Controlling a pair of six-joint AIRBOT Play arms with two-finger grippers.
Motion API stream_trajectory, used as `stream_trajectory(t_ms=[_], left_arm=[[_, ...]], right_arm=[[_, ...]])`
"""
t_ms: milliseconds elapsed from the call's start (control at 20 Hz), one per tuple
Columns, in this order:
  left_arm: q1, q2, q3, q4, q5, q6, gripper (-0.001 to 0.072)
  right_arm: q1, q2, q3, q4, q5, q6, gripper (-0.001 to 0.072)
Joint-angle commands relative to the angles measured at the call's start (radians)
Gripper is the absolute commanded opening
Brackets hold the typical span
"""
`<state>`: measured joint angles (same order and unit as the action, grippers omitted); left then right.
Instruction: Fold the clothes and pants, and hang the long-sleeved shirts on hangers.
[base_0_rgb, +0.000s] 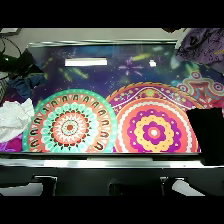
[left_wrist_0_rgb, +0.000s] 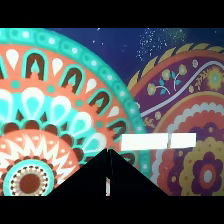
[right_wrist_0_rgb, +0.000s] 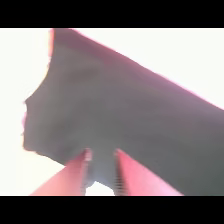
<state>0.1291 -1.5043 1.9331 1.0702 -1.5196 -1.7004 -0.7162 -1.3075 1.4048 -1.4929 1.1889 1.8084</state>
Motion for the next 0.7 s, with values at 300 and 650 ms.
stream_trajectory(t_ms=[300,650], left_arm=[[-0.031,0.037,-0.058,0.09,-0.019,0.105,0.0021],[-0.061,0.052,-0.086,0.145,-0.031,0.104,0.0023]], right_arm=[[0.795,0.001,0.042,0.071,0.058,-0.073,0.0026],[0.952,0.001,0.042,0.074,0.032,-0.066,0.0027]])
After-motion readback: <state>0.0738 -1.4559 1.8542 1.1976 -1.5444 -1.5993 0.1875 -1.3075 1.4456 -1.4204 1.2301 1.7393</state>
